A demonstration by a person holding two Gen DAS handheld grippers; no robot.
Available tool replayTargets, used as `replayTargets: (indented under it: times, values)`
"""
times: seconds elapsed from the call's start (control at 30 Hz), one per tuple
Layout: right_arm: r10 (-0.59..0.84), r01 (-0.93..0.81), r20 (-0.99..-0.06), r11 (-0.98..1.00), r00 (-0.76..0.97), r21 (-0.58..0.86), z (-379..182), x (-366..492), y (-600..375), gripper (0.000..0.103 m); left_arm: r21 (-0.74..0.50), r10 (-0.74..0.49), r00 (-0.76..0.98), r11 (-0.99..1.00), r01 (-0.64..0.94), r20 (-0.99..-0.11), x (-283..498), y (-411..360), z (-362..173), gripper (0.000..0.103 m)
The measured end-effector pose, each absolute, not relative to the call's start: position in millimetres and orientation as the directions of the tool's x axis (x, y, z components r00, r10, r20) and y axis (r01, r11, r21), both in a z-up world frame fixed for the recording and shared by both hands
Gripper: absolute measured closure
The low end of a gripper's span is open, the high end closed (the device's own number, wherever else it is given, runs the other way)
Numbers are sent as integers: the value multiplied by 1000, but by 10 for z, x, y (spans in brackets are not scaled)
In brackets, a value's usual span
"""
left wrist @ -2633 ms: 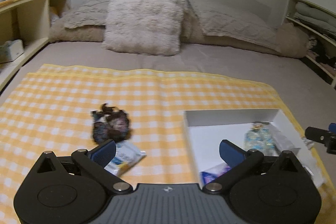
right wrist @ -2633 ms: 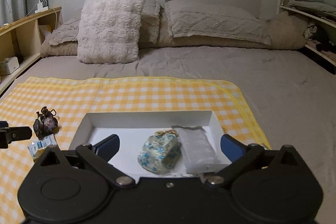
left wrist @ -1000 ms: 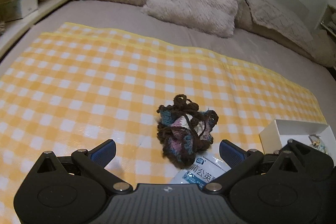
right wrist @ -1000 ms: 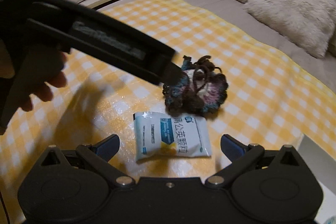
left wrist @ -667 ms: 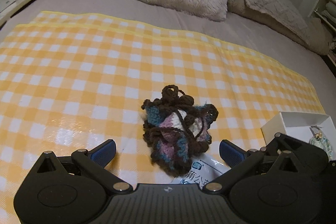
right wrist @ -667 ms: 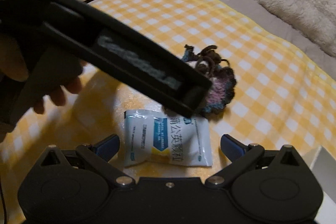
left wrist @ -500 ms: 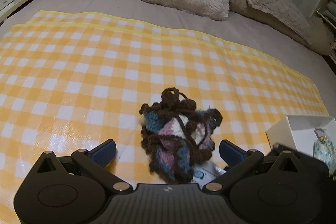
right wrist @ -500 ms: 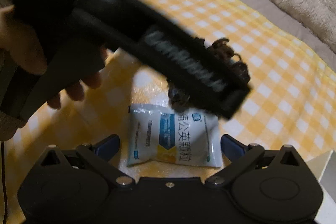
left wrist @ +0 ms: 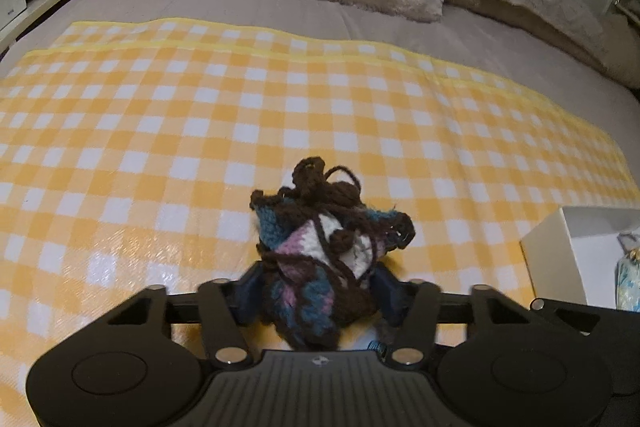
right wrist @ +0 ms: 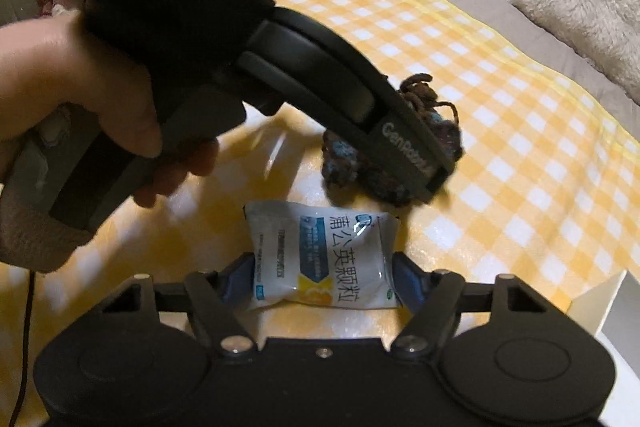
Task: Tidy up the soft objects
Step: 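Close the left gripper on the crocheted item while the right gripper closes on the sachet, then lift and carry the crocheted item and sachet over the white box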
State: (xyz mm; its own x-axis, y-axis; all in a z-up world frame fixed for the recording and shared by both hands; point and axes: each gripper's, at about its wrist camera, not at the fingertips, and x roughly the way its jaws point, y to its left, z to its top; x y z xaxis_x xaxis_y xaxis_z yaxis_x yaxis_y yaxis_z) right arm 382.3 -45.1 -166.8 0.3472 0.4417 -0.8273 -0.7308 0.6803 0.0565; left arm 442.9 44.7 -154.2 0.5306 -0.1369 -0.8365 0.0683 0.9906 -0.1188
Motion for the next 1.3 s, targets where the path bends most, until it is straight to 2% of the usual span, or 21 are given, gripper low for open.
replayTargets:
  times: [0.17, 0.33, 0.63, 1.03, 1.3]
  values:
    - [424, -731, -837, 681, 347, 41, -1631, 3768, -414, 35, -110, -111, 536, 993, 33, -837, 4315, 503, -1455, 60]
    - [408, -723, -835, 691, 369, 18, -1553, 3707, -431, 37, -123, -94, 573, 992, -12, -814, 4157, 651, -1267, 60]
    - [425, -637, -754, 770, 500, 12, -1136, 3615, -616, 38, -163, -103, 639, 986, -36, -762, 3851, 730, -910, 60]
    - [357, -476, -674, 879, 646, 10, -743, 3405, -1048, 38, -178, -119, 707, 984, -11, -697, 3410, 721, -531, 60]
    - [345, -388, -616, 919, 709, 69, -470, 3278, -1302, 37, -174, -130, 746, 985, 19, -653, 3166, 675, -317, 60]
